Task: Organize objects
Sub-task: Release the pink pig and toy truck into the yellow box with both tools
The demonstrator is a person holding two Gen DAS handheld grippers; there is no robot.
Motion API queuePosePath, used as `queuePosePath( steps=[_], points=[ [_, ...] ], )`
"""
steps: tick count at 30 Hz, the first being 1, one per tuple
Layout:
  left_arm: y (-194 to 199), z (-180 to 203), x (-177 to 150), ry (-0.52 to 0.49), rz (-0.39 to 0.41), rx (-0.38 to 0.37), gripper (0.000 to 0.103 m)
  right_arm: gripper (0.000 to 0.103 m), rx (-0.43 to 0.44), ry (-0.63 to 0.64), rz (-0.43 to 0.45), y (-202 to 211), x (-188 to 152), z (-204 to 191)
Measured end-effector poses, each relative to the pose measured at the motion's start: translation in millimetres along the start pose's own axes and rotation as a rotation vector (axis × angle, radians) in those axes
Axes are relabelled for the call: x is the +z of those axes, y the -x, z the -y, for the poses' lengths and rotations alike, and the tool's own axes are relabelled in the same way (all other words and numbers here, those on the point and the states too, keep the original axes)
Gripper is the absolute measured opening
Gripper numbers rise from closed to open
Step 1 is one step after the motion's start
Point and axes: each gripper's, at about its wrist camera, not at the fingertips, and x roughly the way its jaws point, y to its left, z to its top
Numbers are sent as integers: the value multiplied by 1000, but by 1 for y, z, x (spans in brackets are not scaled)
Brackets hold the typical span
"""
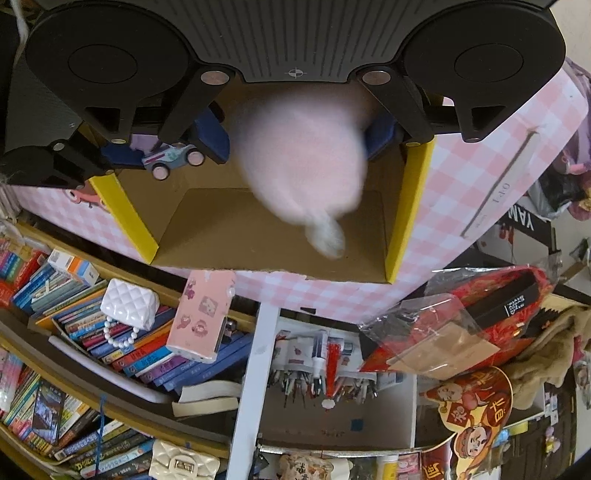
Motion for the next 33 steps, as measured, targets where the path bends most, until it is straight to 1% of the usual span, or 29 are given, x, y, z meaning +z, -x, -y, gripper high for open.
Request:
queuePosePath(
  steps=[1,2,4,7,9,13,17,19,22,25,33],
  points=[
    [2,1,0,-1,10,-3,81,68,1,-11,12,2,0,1],
    [5,1,1,-5,20,-5,81,78,-6,-16,26,3,0,0],
    [11,3,3,-16,46,-5,81,85,-23,-28,75,10,0,0],
    [27,4,5,-23,96,0,83,85,-34,-73,128,19,0,5],
    [41,3,6,-16,135,4,88,85,-39,-117,168,30,1,9],
    [69,-1,5,1,203,8,93,85,-68,-169,255,57,0,12],
    [94,-7,-2,28,260,23,98,85,-95,-218,314,84,-6,10],
    [103,-11,-7,44,278,33,99,85,-105,-231,337,97,-11,6],
    [114,-17,-16,72,283,38,99,86,-145,-223,375,115,-22,-5],
    [122,-23,-27,88,275,40,99,87,-171,-215,380,127,-34,-16],
    [139,-36,-65,101,193,46,99,87,-204,-253,273,142,-69,-46]
  ],
)
